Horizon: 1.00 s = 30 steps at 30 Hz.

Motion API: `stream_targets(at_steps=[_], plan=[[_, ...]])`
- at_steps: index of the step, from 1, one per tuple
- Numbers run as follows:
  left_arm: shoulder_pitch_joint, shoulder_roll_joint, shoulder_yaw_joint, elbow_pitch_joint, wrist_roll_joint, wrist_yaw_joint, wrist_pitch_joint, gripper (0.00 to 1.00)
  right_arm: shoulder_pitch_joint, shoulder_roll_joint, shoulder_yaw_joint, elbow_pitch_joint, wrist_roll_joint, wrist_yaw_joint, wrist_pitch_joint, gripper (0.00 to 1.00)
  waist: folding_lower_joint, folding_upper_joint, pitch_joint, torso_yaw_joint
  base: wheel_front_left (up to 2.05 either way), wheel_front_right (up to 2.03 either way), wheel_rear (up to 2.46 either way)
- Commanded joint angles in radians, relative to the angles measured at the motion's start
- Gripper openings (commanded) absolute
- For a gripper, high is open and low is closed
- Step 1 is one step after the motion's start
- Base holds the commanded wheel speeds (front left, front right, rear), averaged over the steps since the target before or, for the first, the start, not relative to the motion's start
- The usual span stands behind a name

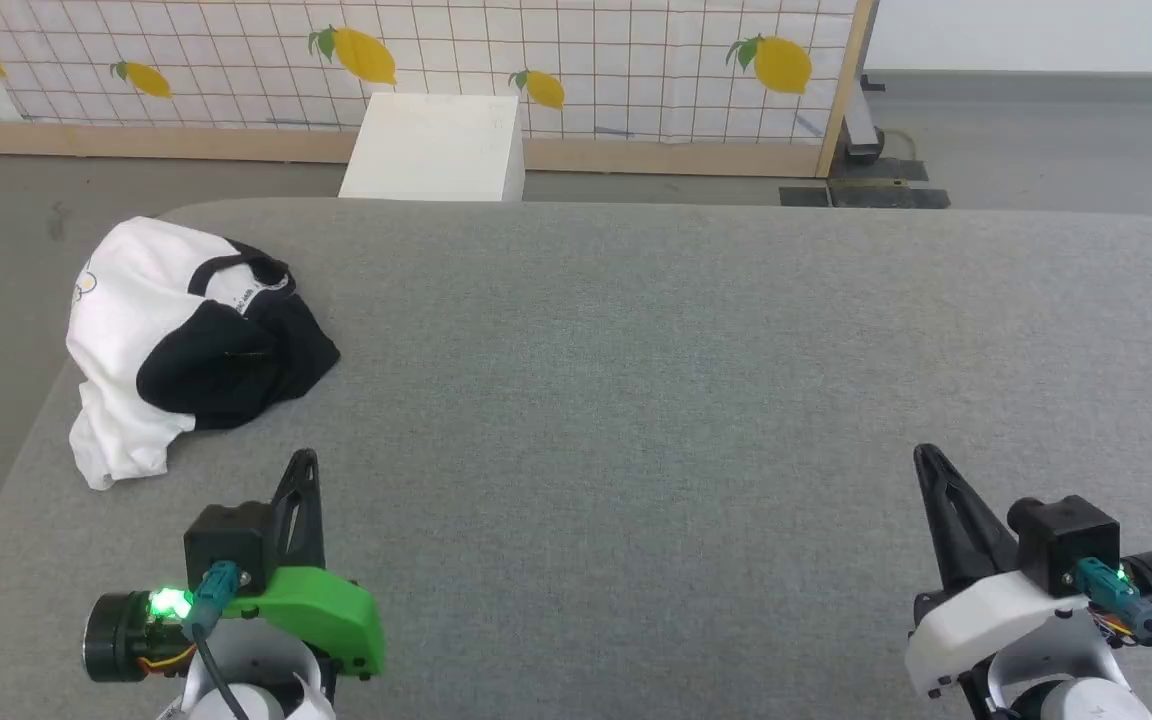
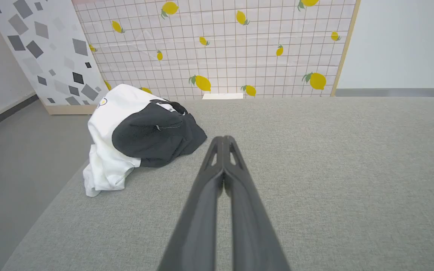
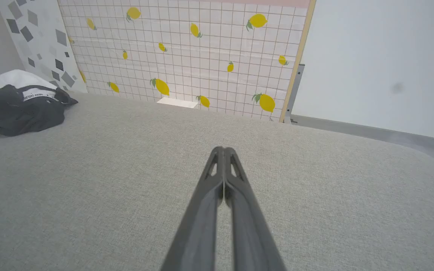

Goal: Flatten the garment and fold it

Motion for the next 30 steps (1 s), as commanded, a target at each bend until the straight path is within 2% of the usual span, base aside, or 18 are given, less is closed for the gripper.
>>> stream_targets(at_steps=[1, 30], plan=[[0.014, -0.005, 0.003, -0.003, 0.013, -0.001, 0.001, 0.0, -0.015, 0.002, 0.001, -0.005, -0.006, -0.002, 0.0, 0.0, 0.0, 0.0, 0.0, 0.0, 0.0, 0.0, 0.0], [0.014, -0.005, 0.003, -0.003, 0.013, -0.001, 0.001, 0.0, -0.015, 0.002, 0.001, -0.005, -0.006, -0.002, 0.0, 0.0, 0.0, 0.0, 0.0, 0.0, 0.0, 0.0, 0.0]])
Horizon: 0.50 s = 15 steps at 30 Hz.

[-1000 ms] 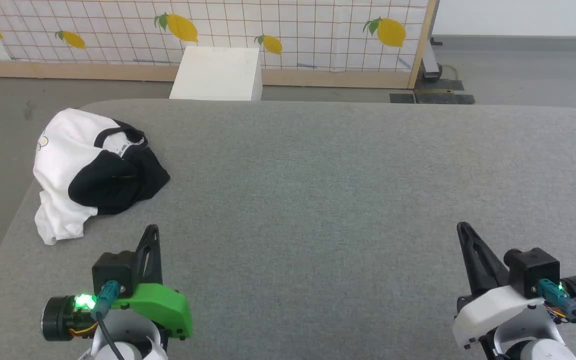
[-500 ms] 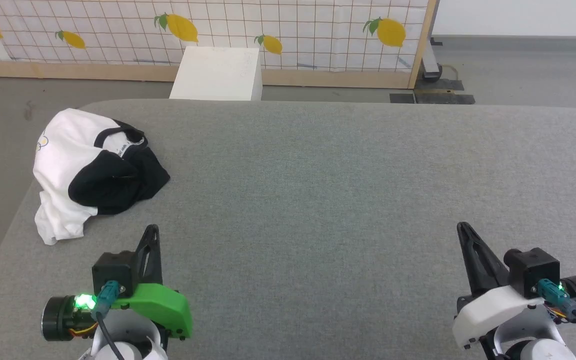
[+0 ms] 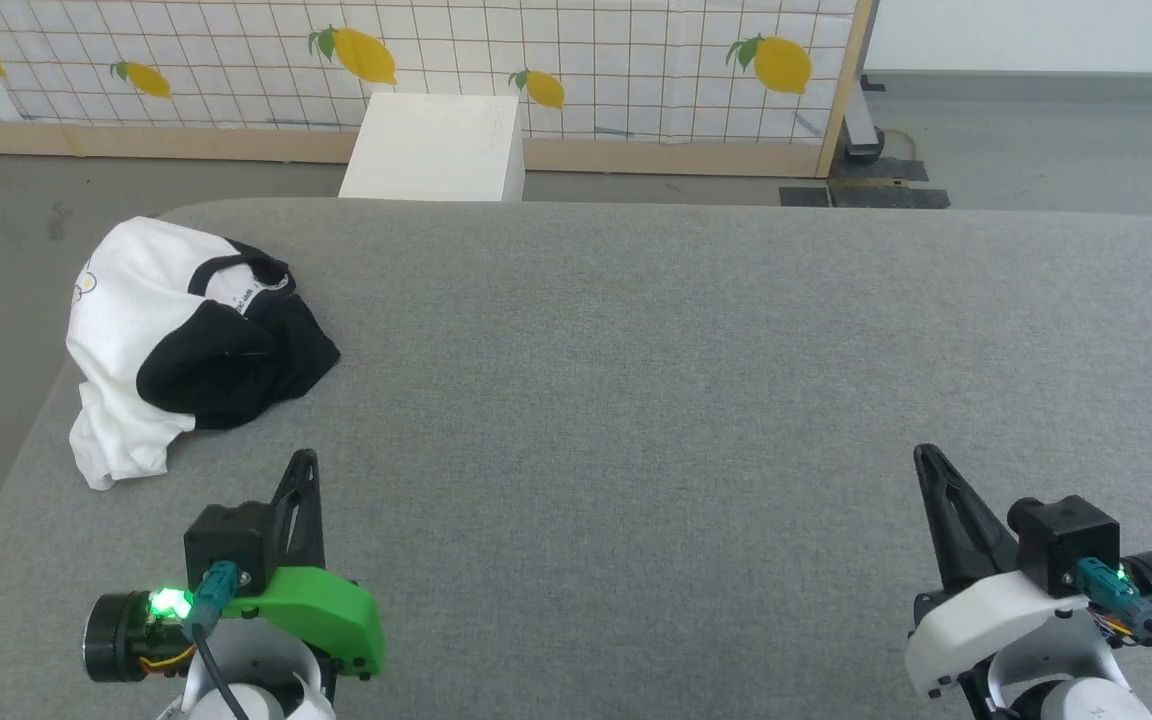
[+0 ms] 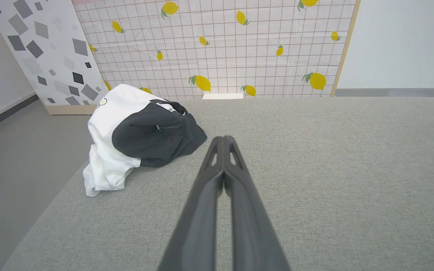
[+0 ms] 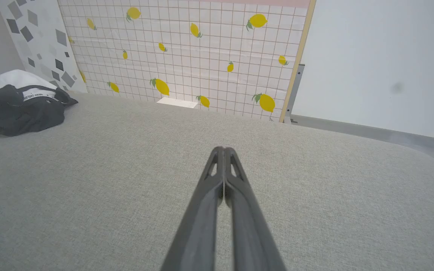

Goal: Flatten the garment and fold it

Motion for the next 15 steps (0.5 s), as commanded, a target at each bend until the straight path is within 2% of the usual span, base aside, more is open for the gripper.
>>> stream_targets(at_steps=[1, 5, 6, 15], plan=[[0.014, -0.005, 0.003, -0.003, 0.013, -0.001, 0.001, 0.0, -0.015, 0.002, 0.001, -0.005, -0.006, -0.002, 0.0, 0.0, 0.0, 0.0, 0.0, 0.0, 0.0, 0.0, 0.0], [0.014, -0.005, 0.003, -0.003, 0.013, -0.001, 0.001, 0.0, -0.015, 0.002, 0.001, -0.005, -0.006, -0.002, 0.0, 0.0, 0.0, 0.0, 0.0, 0.0, 0.0, 0.0, 0.0], [0.0, 0.0, -0.001, 0.0, -0.001, 0.0, 0.0, 1.0, 0.0, 0.0, 0.0, 0.0, 0.0, 0.0, 0.0, 1.0, 0.0, 0.0, 0.0, 0.0, 0.0, 0.0, 0.0], [-0.005, 0.0, -0.013, 0.007, -0.013, 0.008, -0.011, 1.0, -0.002, 0.0, -0.008, 0.003, 0.006, 0.0, -0.008, 1.0, 0.0, 0.0, 0.0, 0.004, 0.0, 0.0, 0.0]])
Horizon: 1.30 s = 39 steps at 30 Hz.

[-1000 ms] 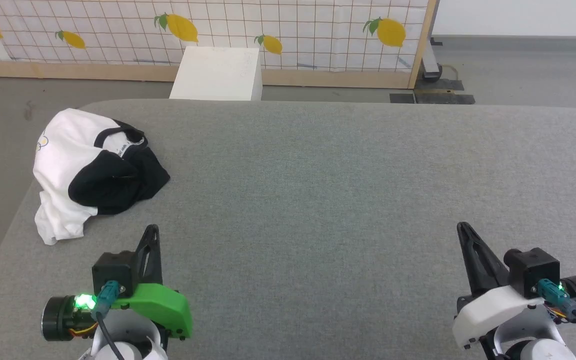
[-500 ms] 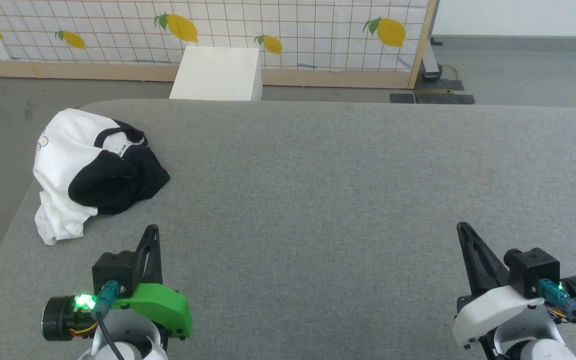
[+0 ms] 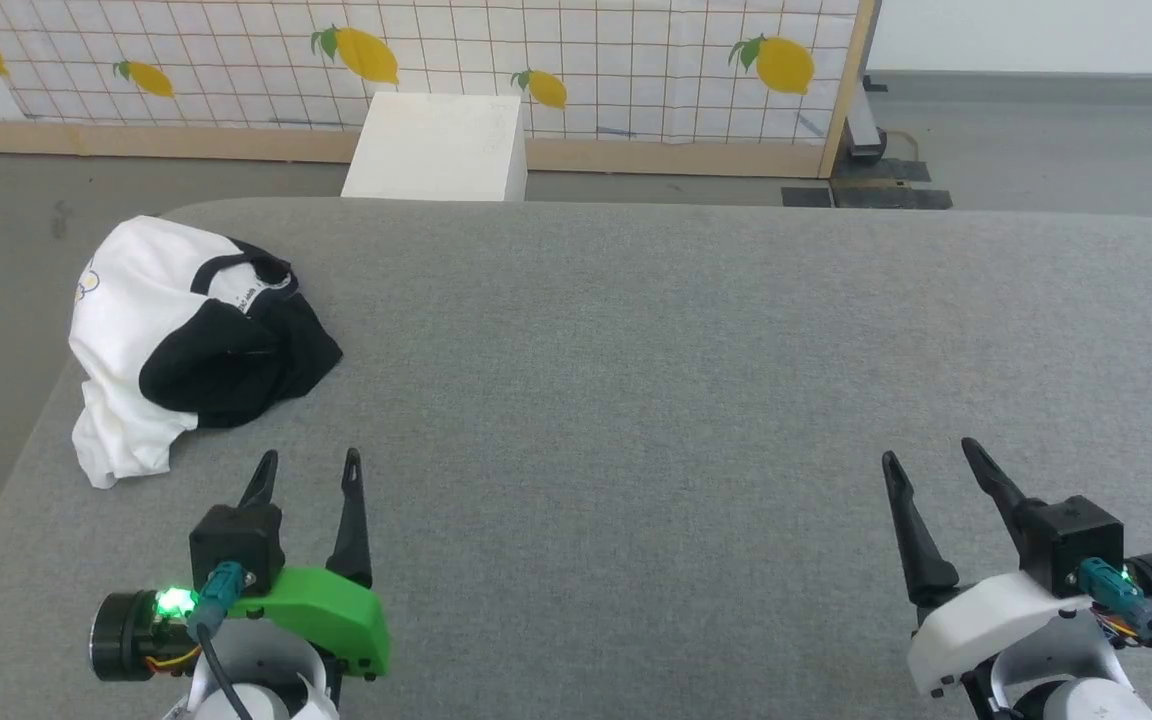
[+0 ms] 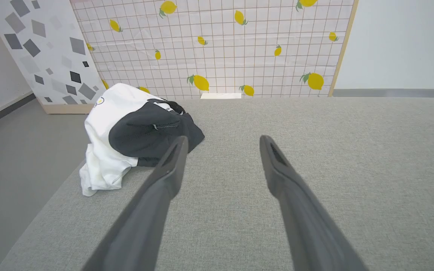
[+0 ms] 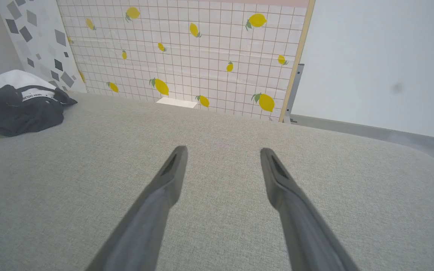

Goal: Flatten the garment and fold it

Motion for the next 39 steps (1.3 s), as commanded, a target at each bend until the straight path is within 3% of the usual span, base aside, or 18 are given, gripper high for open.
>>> stream_targets(at_steps=[1, 39], plan=[[-0.005, 0.0, -0.005, 0.005, -0.007, 0.008, -0.011, 1.0, -0.002, 0.0, -0.004, 0.001, 0.004, 0.0, -0.009, 1.0, 0.0, 0.0, 0.0, 0.003, 0.0, 0.0, 0.0], [0.004, 0.035, -0.037, 0.017, -0.08, 0.066, -0.084, 1.0, -0.005, 0.001, 0.004, 0.006, 0.029, -0.001, -0.027, 1.0, 0.0, 0.0, 0.006, 0.239, 0.0, 0.0, 0.0]])
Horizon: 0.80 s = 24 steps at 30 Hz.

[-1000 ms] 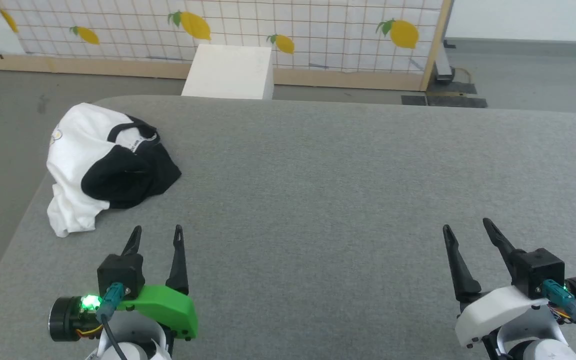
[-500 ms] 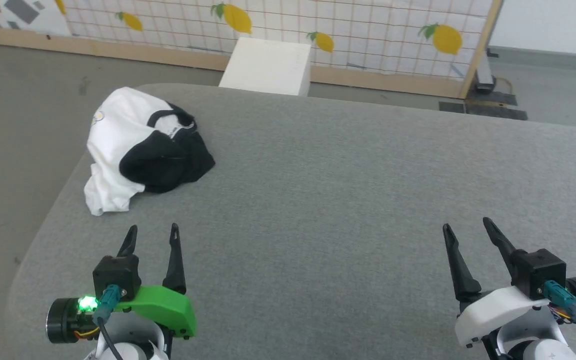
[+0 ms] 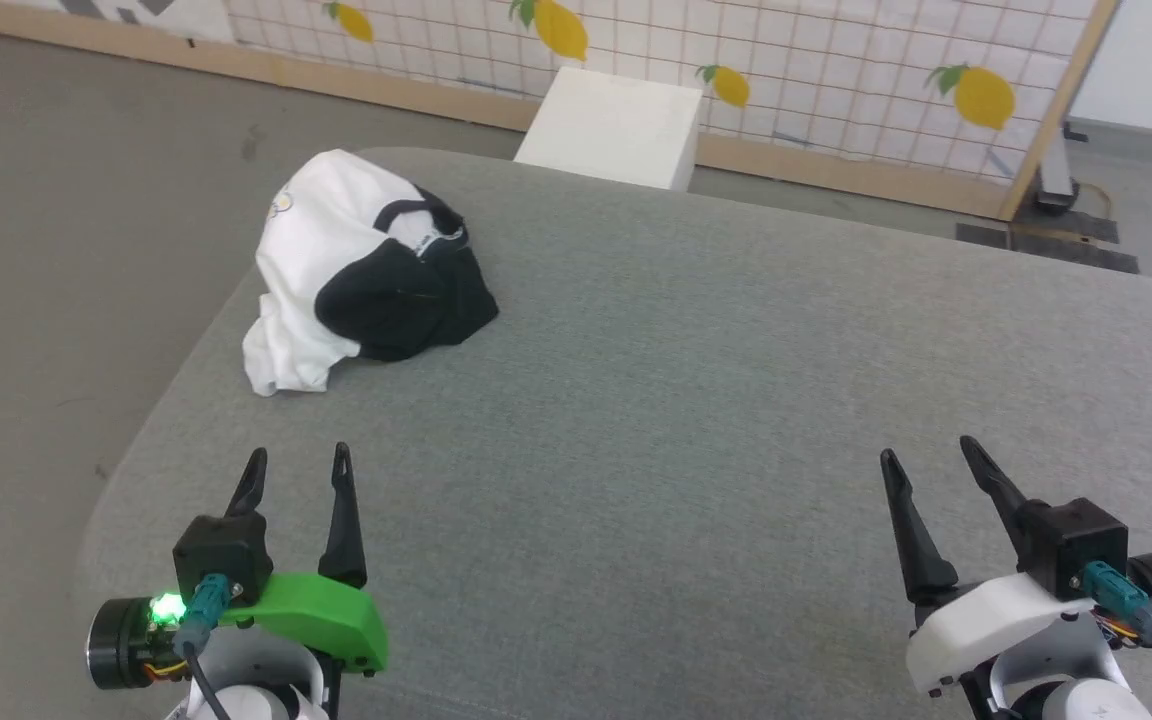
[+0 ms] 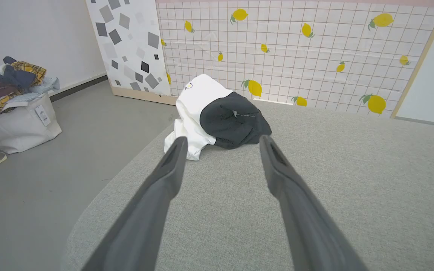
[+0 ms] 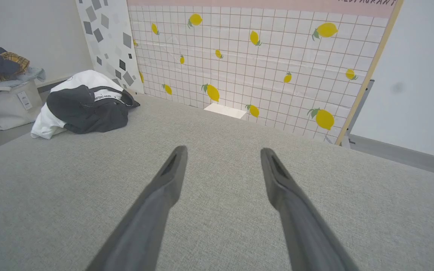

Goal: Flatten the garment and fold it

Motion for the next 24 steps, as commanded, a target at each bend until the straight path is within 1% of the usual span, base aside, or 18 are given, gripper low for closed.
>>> stream_targets(at_steps=[1, 24], plan=[[0.005, 0.009, -0.004, 0.001, -0.011, 0.008, -0.013, 1.0, -0.006, 0.001, 0.0, 0.002, 0.01, 0.0, -0.004, 1.0, 0.0, 0.0, 0.002, 0.019, 0.0, 0.0, 0.0], [0.02, 0.031, -0.028, 0.002, -0.059, 0.049, -0.063, 1.0, -0.009, 0.001, 0.003, 0.012, 0.043, -0.001, -0.033, 1.0, 0.0, 0.0, 0.001, 0.127, 0.0, 0.0, 0.0]])
